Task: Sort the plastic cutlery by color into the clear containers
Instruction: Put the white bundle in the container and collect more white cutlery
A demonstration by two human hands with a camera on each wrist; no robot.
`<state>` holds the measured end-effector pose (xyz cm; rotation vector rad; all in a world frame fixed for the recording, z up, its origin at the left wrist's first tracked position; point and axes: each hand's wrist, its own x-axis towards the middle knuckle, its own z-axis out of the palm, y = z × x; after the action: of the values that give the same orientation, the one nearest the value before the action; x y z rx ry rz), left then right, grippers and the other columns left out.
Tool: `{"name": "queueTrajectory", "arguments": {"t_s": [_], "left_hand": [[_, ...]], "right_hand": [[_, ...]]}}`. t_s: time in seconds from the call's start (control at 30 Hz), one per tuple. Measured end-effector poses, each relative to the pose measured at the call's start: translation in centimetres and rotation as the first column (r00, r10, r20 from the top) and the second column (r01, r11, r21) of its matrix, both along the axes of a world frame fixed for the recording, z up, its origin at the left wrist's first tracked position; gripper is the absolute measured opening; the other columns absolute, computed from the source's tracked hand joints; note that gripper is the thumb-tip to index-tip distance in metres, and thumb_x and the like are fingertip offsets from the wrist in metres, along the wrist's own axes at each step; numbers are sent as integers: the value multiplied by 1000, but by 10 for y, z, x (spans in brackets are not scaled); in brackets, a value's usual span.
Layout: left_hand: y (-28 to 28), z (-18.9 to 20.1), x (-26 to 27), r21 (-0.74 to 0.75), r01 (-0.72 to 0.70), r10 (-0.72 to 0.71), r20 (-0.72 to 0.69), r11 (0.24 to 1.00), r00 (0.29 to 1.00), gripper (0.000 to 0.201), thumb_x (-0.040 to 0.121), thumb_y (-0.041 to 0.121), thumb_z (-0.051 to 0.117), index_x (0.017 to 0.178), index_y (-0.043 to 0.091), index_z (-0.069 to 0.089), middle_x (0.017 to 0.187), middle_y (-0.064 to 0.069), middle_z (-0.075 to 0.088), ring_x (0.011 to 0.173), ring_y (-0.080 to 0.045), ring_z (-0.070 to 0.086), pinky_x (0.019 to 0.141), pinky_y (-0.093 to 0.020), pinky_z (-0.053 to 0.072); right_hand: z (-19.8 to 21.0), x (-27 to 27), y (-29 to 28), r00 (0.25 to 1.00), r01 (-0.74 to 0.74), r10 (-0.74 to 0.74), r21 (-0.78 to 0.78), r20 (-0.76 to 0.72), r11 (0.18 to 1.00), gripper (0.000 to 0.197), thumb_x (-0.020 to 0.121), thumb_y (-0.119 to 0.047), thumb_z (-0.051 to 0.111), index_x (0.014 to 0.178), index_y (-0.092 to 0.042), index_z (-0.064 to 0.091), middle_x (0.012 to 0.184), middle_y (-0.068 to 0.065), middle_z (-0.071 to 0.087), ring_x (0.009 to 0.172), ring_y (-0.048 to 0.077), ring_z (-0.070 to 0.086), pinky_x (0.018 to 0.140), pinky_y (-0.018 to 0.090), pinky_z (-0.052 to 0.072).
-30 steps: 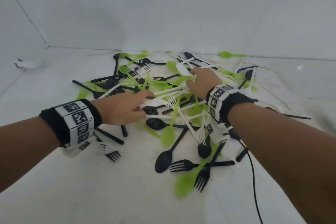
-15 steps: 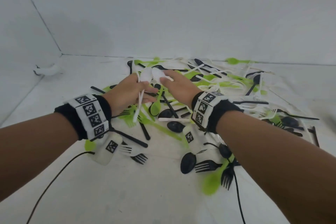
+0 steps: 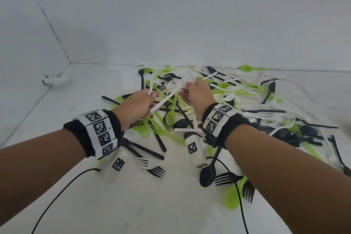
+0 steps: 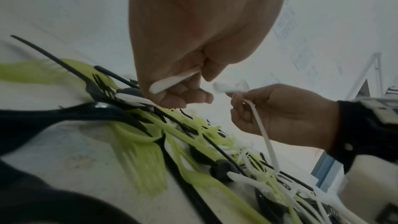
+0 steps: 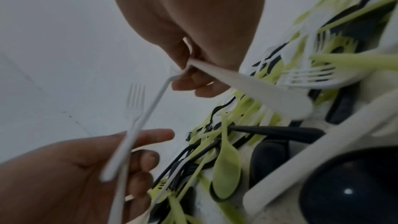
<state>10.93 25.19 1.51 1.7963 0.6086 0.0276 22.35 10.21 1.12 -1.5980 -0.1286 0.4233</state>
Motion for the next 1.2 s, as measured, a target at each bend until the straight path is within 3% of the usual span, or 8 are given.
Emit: {"name": "queueTrajectory", "arguments": {"t_s": [0.27,0.47,0.57,0.63,0.73,0.87,1.03,1.2], "left_hand": [[-3,17,-5,-116,330,-338,-56,937,939,24,97,1,46,106,11,66,102,-11,71,91,-24,59,84,-34,53],[42,28,-21,208,549,-503,-235,810,832,40,103,46,49,143,40,50,134,17,60,125,-5,55,108,-31,42],[82,25,-42,581,568,-376,-427,583,822,39,104,39,44,142,33,51,128,5,58,118,-18,54,108,-41,41],[105,18,-61,642,606,-313,-521,470,794,32,104,32,49,135,36,56,124,7,58,111,-14,55,102,-34,42],[119,9,-85,594,643,-273,-596,483,756,28,100,39,58,129,40,58,112,16,58,95,0,53,88,-25,41],[121,-2,-99,569,606,-300,-542,556,785,29,96,49,63,124,48,55,105,20,59,95,1,55,83,-22,41],[118,-12,-106,558,592,-326,-506,582,798,42,98,46,61,139,42,50,110,17,60,93,4,55,84,-22,40],[134,-9,-107,541,543,-289,-485,642,825,29,100,36,58,129,41,58,105,22,67,100,1,56,86,-21,38]], "right_hand": [[2,-29,33,941,-336,336,-2,46,942,17,106,-21,49,104,-8,60,87,11,64,74,24,62,69,38,51],[10,-22,50,986,-169,169,86,9,982,21,108,-19,41,120,-11,56,100,10,68,86,23,66,86,44,58],[14,-19,57,960,-240,260,-172,105,955,25,107,-20,38,126,-8,50,98,10,62,74,18,59,69,34,54],[9,-24,65,844,-379,513,-500,158,778,31,106,-21,37,131,-4,48,103,12,57,76,19,53,73,37,47],[-4,-41,78,641,-367,753,-802,149,471,36,108,-18,35,137,0,46,121,19,57,105,35,57,86,39,43],[-19,-47,82,614,-349,786,-865,79,359,39,106,-26,36,142,-12,45,134,14,58,117,33,57,85,34,41],[-17,-36,72,647,-299,756,-880,97,369,28,104,-31,37,123,-14,50,130,13,58,120,34,55,86,34,37],[-23,-38,69,667,-308,740,-874,83,376,37,103,-39,36,128,-16,50,135,14,56,123,34,53,102,43,41]]}}
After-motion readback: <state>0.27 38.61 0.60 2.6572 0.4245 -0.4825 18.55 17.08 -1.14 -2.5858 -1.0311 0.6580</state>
